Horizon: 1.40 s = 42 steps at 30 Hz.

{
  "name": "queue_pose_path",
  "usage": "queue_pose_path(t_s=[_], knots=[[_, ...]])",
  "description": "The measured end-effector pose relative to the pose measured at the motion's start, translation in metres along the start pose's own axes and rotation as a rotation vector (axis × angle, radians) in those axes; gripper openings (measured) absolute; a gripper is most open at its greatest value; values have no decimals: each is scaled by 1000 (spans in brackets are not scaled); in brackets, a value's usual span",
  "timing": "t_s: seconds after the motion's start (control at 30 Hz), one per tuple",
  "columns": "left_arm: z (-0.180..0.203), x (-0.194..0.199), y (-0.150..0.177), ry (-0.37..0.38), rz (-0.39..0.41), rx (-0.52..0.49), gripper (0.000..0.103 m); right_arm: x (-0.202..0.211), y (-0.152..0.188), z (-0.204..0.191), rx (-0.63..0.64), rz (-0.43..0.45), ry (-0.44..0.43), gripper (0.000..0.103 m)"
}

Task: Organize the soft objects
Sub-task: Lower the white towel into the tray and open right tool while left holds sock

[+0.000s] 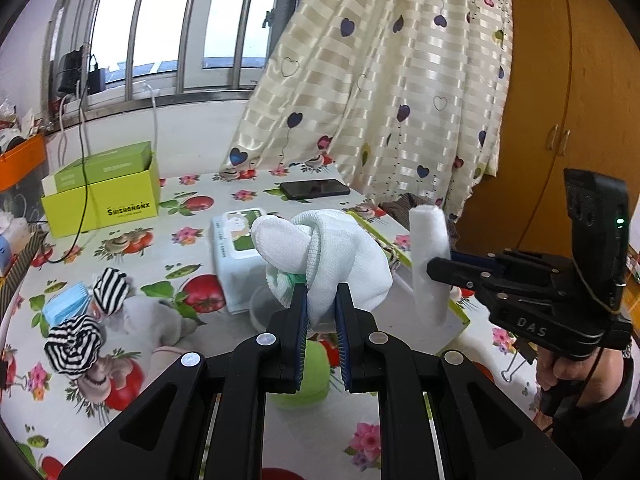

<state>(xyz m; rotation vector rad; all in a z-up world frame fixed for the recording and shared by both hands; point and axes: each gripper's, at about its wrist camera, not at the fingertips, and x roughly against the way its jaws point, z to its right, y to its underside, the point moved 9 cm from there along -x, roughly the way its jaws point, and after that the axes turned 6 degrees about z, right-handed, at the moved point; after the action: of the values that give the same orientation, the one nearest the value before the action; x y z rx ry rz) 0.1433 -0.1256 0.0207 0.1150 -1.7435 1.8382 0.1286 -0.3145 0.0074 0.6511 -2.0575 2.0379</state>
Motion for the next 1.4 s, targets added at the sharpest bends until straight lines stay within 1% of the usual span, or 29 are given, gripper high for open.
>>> queue_pose_path(t_s=[0.4, 0.5, 0.63, 0.67, 0.7, 0.77, 0.8, 0.83, 0.93, 1.07, 1.4], knots=[[19, -21, 3, 40, -36, -28, 14, -36, 40, 45, -41, -170, 119, 13], [22, -26, 5, 45, -46, -32, 14, -45, 49, 53, -46, -201, 132, 14], [27, -34, 8, 53, -64, -41, 14, -55, 56, 61, -68, -219, 136, 14], [29, -36, 9, 56, -69, -45, 14, -56, 58, 62, -75, -222, 135, 16], [30, -37, 10, 57, -73, -48, 14, -58, 58, 64, -83, -221, 130, 18], [34, -42, 12, 62, -85, -55, 14, -57, 59, 66, -109, -211, 111, 25], [35, -43, 14, 62, -89, -56, 14, -57, 58, 66, -116, -205, 108, 31], [37, -46, 16, 64, -97, -57, 14, -54, 56, 67, -121, -192, 105, 34], [42, -54, 22, 71, -122, -64, 14, -46, 49, 66, -126, -152, 91, 38], [52, -62, 30, 86, -150, -81, 14, -36, 43, 70, -139, -116, 93, 40], [70, -95, 61, 123, -272, -112, 14, -27, 48, 83, -176, -99, 91, 41]])
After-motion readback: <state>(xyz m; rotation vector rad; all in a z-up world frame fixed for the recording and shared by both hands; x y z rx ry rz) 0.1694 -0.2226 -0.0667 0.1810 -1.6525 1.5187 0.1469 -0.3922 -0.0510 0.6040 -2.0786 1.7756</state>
